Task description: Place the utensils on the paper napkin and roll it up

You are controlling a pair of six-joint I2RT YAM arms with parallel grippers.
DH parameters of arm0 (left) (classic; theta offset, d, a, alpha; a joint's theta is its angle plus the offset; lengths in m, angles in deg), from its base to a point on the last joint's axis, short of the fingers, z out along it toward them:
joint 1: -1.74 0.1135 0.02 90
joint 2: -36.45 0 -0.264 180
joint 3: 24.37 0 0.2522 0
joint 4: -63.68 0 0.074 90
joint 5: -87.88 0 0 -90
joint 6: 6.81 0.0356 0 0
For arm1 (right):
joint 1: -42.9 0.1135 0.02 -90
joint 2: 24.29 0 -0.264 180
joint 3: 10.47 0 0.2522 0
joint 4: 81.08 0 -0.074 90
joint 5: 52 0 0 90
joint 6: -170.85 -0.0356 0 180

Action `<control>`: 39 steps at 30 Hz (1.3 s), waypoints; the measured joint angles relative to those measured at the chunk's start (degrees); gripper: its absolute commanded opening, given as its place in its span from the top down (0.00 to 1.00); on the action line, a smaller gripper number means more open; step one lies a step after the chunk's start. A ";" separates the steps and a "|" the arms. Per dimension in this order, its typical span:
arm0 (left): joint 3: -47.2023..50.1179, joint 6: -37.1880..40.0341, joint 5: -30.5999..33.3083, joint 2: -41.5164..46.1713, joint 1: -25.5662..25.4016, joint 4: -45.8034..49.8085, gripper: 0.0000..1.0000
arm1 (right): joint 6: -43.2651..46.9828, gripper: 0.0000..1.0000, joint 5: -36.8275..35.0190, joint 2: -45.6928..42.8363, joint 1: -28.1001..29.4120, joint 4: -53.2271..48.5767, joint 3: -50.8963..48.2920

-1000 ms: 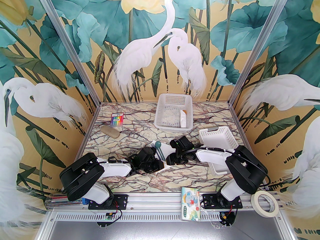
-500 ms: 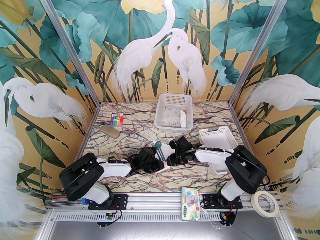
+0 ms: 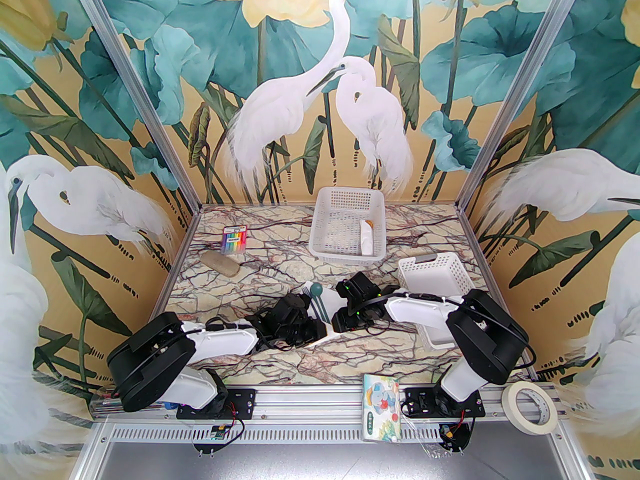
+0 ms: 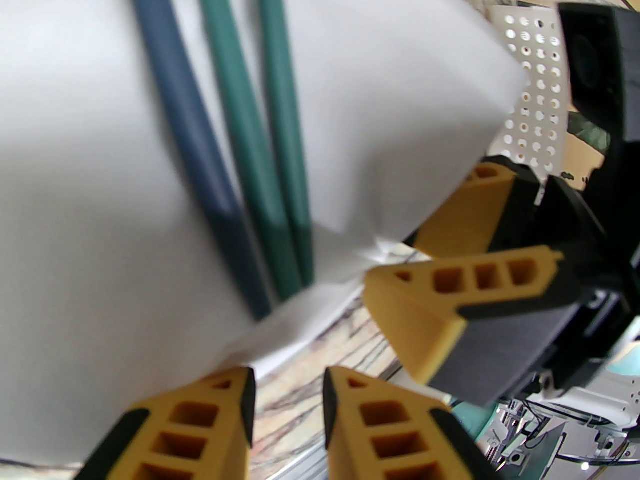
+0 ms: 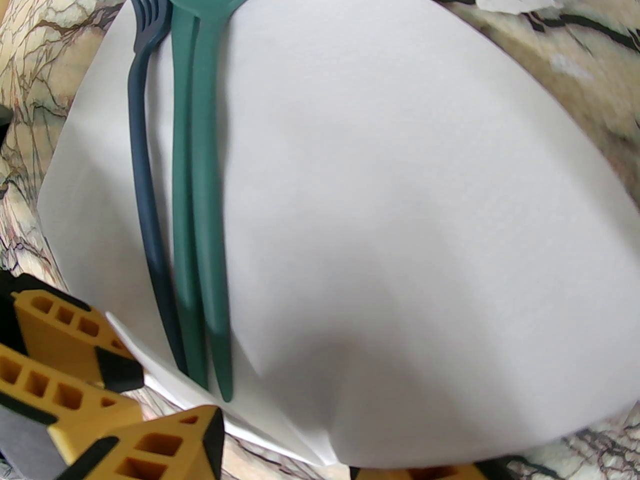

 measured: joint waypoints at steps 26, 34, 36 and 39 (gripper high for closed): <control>-5.75 8.98 4.17 -2.14 2.86 7.63 0.65 | -0.02 0.52 -0.20 0.31 0.09 -0.50 0.39; -6.82 9.51 4.15 -3.54 2.86 6.97 0.69 | -0.02 0.52 -0.20 0.61 0.09 -0.94 0.81; -6.99 9.73 4.17 -4.02 2.86 6.99 0.71 | -0.02 0.52 -0.20 0.72 0.09 -1.22 1.03; -7.08 10.19 4.17 -4.44 2.86 6.99 0.74 | -0.02 0.52 -0.20 0.74 0.11 -1.42 1.14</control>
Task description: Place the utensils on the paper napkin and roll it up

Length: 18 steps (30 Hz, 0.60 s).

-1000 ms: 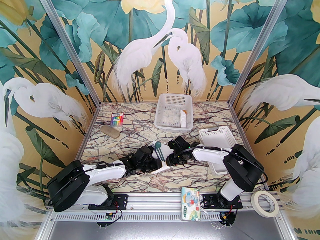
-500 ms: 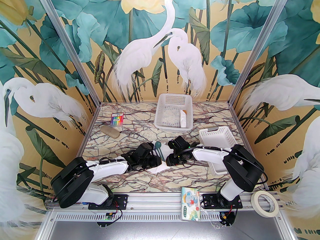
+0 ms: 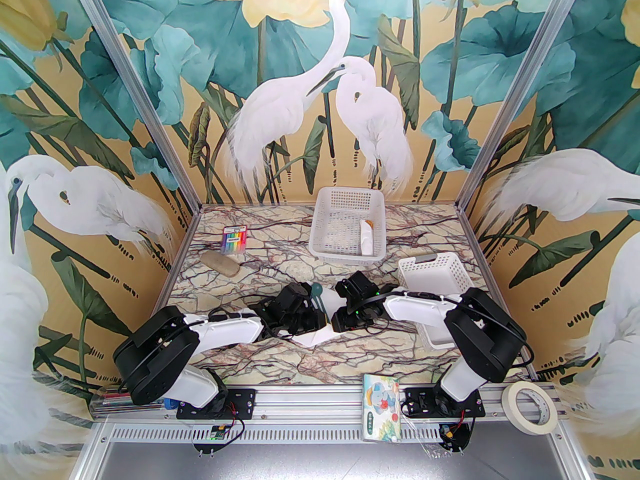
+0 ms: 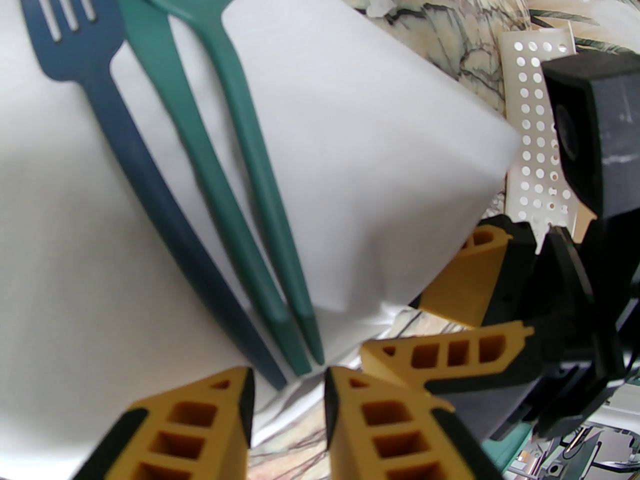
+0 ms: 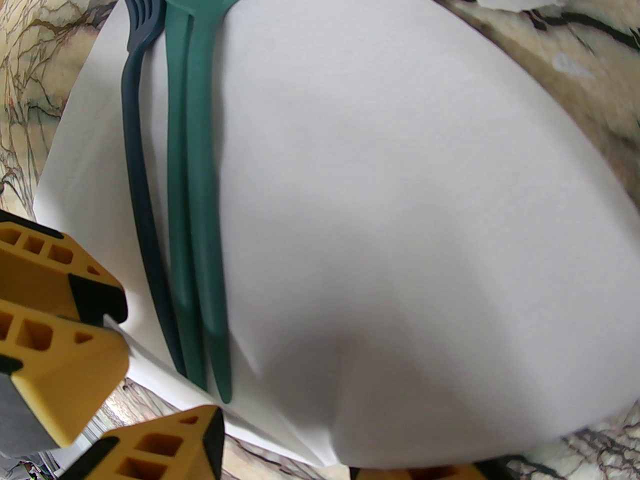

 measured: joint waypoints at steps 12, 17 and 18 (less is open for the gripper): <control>-0.04 0.59 0.02 -1.95 0.00 -0.92 0.97 | -0.17 0.53 -0.20 -0.07 0.09 -0.02 0.02; -0.04 0.59 0.04 -2.16 0.00 -1.38 1.00 | -0.22 0.55 -0.79 -0.28 0.24 -0.28 0.02; -0.04 0.59 0.04 -2.16 0.00 -1.40 1.00 | -0.22 0.55 -0.94 -0.35 0.31 -0.42 0.02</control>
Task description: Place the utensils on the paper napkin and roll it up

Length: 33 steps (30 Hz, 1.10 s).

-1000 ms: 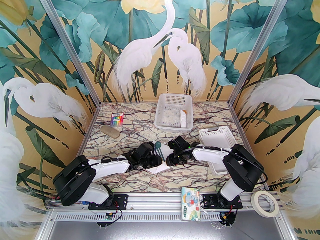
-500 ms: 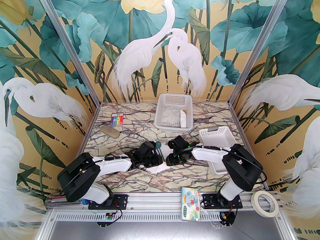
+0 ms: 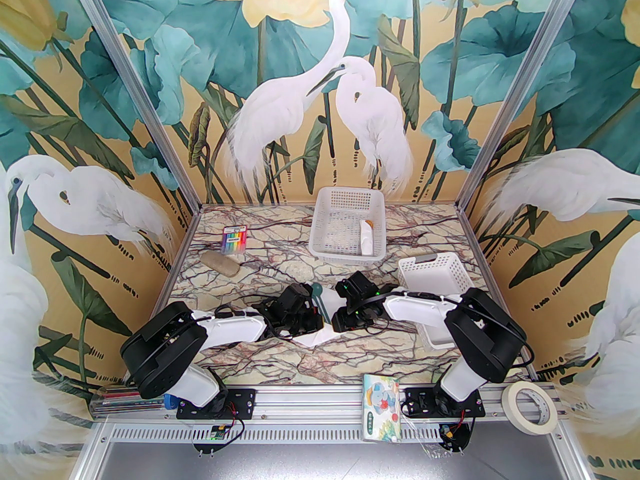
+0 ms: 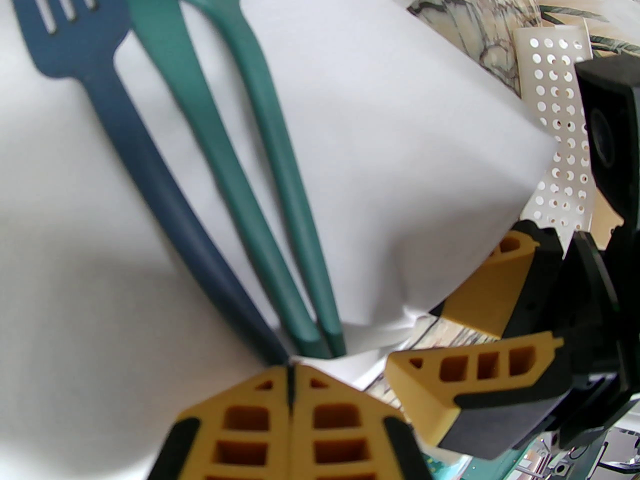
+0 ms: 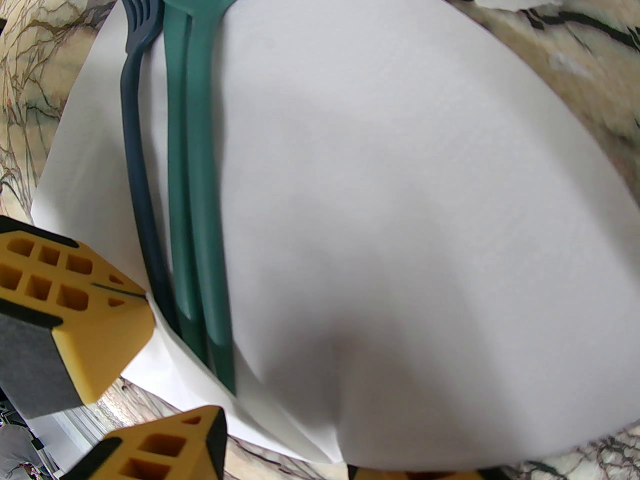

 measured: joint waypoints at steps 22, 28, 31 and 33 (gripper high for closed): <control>-0.02 -0.22 0.00 -1.29 0.00 -1.40 1.00 | -0.37 0.80 -1.62 -2.38 0.79 -4.42 1.75; -0.13 -0.24 -0.02 -1.70 0.00 -1.99 1.00 | -0.37 0.82 -1.57 -2.84 0.79 -4.55 2.51; -0.22 -0.24 -0.02 -1.81 0.00 -2.10 1.00 | -0.39 0.82 -1.36 -2.84 0.79 -4.50 2.69; -0.24 -0.24 -0.02 -1.86 0.00 -2.10 1.00 | -0.44 0.82 -0.90 -2.84 0.79 -4.37 2.82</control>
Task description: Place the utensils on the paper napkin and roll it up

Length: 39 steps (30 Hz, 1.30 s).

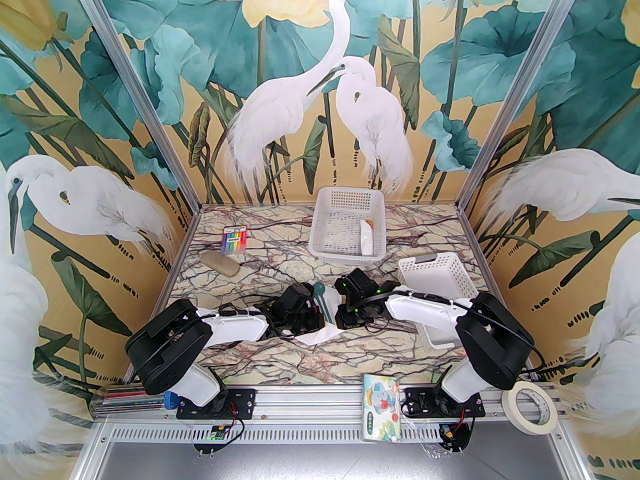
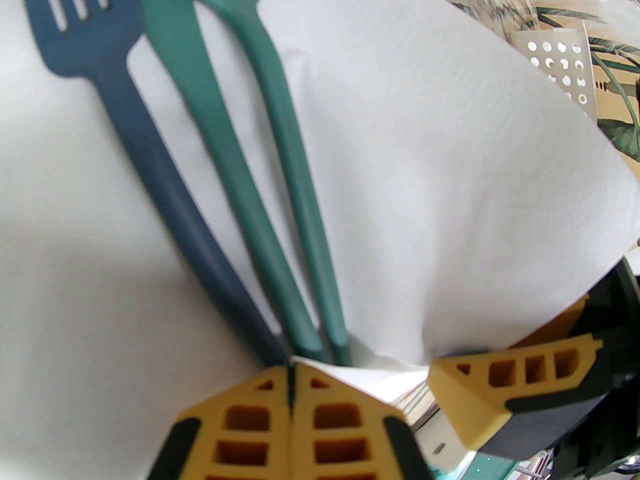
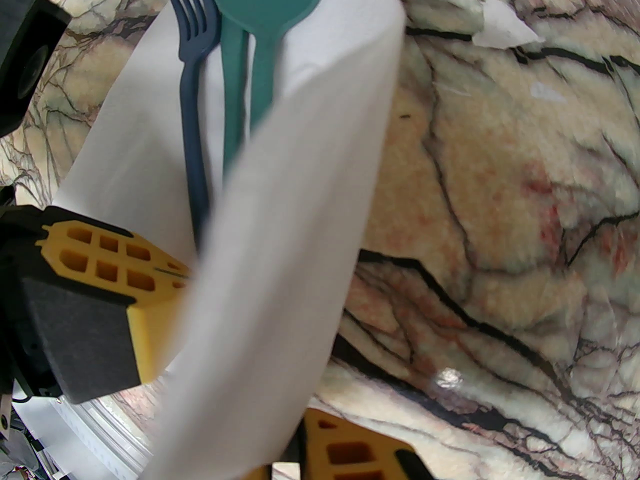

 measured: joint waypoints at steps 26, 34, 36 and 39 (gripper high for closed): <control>-0.13 -0.92 -0.15 -0.42 0.24 -0.42 1.00 | -5.44 0.83 5.55 3.04 2.58 7.10 0.37; -0.07 -1.49 0.02 -0.42 0.59 -0.37 1.00 | -6.75 0.83 5.60 4.61 2.54 8.31 0.35; -0.02 -1.51 0.07 -0.42 0.61 -0.39 1.00 | -7.15 0.83 5.62 4.98 2.47 8.66 0.26; 0.13 -1.51 0.07 -0.39 0.66 -0.42 0.98 | -7.41 0.83 5.79 5.68 2.43 9.38 -0.02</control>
